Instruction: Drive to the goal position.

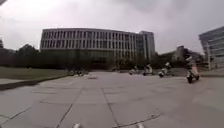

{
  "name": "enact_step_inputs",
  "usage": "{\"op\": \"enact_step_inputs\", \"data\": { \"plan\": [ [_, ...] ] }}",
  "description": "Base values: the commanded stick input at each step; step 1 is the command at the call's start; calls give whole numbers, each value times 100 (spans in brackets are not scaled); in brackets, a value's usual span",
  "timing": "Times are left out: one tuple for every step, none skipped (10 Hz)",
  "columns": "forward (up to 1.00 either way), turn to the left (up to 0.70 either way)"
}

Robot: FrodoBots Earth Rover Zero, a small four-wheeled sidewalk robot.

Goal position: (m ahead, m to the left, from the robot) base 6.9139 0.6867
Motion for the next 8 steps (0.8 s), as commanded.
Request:
{"op": "enact_step_inputs", "data": {
  "plan": [
    [50,0],
    [50,0],
    [50,0],
    [50,0],
    [50,0],
    [50,0],
    [50,0],
    [50,0]
  ]
}}
